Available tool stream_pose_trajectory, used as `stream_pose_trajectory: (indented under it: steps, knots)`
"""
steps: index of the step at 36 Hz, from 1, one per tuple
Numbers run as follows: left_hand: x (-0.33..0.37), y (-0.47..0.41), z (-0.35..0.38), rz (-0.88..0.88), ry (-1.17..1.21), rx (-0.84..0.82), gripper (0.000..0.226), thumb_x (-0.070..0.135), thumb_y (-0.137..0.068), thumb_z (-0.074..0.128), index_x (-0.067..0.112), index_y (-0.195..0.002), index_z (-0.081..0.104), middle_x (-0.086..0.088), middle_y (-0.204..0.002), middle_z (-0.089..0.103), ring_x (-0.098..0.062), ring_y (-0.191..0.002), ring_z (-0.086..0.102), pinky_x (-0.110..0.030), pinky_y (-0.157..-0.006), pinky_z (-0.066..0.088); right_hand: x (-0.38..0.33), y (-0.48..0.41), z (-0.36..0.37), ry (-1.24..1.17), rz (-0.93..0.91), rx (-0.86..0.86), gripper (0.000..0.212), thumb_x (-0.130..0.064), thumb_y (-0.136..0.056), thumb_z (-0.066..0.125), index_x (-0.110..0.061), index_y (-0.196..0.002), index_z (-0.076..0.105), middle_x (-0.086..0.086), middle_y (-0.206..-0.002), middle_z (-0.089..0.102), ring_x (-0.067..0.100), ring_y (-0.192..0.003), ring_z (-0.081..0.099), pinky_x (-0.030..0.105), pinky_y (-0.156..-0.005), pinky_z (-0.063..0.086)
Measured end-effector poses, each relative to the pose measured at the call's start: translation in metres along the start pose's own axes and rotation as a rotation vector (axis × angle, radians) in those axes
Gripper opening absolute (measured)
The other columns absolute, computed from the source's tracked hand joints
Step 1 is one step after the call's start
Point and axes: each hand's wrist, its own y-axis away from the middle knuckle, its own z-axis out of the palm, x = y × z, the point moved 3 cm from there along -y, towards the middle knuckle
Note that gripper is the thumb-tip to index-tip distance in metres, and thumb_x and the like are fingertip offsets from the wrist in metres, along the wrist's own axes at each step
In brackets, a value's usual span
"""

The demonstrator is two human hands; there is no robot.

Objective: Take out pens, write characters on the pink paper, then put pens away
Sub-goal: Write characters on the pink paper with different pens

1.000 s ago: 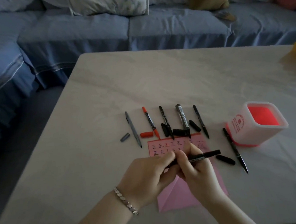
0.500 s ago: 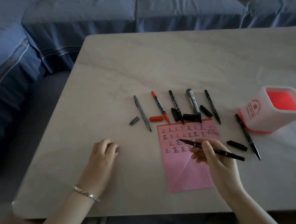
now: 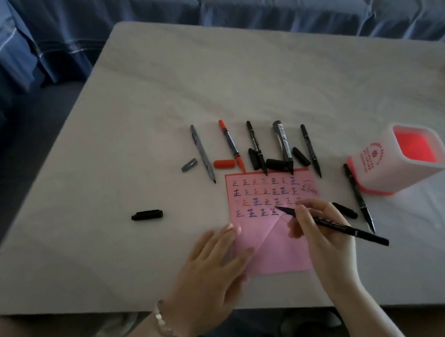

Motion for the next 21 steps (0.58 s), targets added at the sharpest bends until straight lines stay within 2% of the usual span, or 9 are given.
stream_pose_trajectory:
  steps: [3, 5, 7, 9, 13, 17, 21]
  knots:
    - [0.000, 0.002, 0.003, -0.016, -0.016, -0.016, 0.037, 0.047, -0.085, 0.037, 0.035, -0.114, 0.056, -0.006, -0.130, 0.054, -0.024, -0.122, 0.048, -0.051, -0.099, 0.033, 0.001, 0.002, 0.007, 0.043, -0.037, -0.060, 0.008, -0.024, -0.081, 0.061, -0.016, -0.079, 0.061, 0.000, -0.070, 0.069, 0.011, -0.059, 0.065, 0.019, -0.056, 0.053]
    - [0.001, 0.002, 0.005, -0.016, -0.025, -0.019, 0.037, 0.047, -0.085, 0.037, 0.036, -0.114, 0.056, -0.006, -0.131, 0.053, -0.024, -0.123, 0.047, -0.052, -0.100, 0.030, 0.002, 0.002, 0.014, 0.074, -0.033, -0.057, 0.006, -0.019, -0.083, 0.062, -0.018, -0.077, 0.061, 0.001, -0.071, 0.070, 0.012, -0.059, 0.065, 0.021, -0.058, 0.054]
    - [0.001, 0.002, 0.007, -0.014, -0.015, -0.013, 0.037, 0.047, -0.085, 0.037, 0.035, -0.115, 0.056, -0.007, -0.132, 0.052, -0.024, -0.125, 0.044, -0.049, -0.105, 0.028, 0.005, 0.002, 0.024, 0.121, -0.039, -0.028, 0.014, -0.009, -0.084, 0.062, -0.018, -0.073, 0.060, 0.001, -0.068, 0.069, 0.012, -0.056, 0.064, 0.021, -0.058, 0.053]
    - [0.001, 0.003, 0.009, -0.017, 0.014, -0.004, 0.036, 0.046, -0.085, 0.038, 0.034, -0.115, 0.056, -0.008, -0.133, 0.051, -0.024, -0.127, 0.041, -0.044, -0.111, 0.023, 0.008, 0.002, 0.034, 0.145, -0.024, -0.003, 0.014, -0.011, -0.081, 0.063, -0.016, -0.069, 0.059, -0.001, -0.059, 0.066, 0.010, -0.049, 0.061, 0.019, -0.054, 0.051]
    - [0.001, 0.003, 0.011, -0.045, 0.070, -0.002, 0.036, 0.042, -0.085, 0.041, 0.034, -0.116, 0.058, -0.008, -0.135, 0.050, -0.024, -0.129, 0.040, -0.039, -0.109, 0.020, 0.019, 0.003, 0.048, 0.191, 0.028, 0.083, 0.027, -0.022, -0.078, 0.068, -0.016, -0.055, 0.054, -0.003, -0.043, 0.058, 0.007, -0.039, 0.052, 0.018, -0.045, 0.045]
    - [0.000, 0.004, 0.009, -0.055, 0.109, 0.012, 0.037, 0.041, -0.086, 0.042, 0.034, -0.119, 0.057, -0.010, -0.134, 0.050, -0.024, -0.129, 0.040, -0.040, -0.107, 0.023, 0.025, 0.001, 0.051, 0.273, -0.016, 0.131, 0.035, -0.023, -0.080, 0.066, -0.015, -0.050, 0.051, 0.005, -0.044, 0.055, 0.020, -0.040, 0.051, 0.031, -0.043, 0.045]
    - [0.000, 0.005, 0.007, -0.059, 0.155, 0.035, 0.035, 0.041, -0.089, 0.039, 0.033, -0.117, 0.058, -0.009, -0.132, 0.052, -0.022, -0.129, 0.041, -0.038, -0.108, 0.023, 0.029, -0.002, 0.053, 0.306, -0.049, 0.163, 0.039, -0.012, -0.082, 0.063, -0.017, -0.047, 0.048, 0.003, -0.042, 0.052, 0.013, -0.040, 0.046, 0.021, -0.043, 0.041]
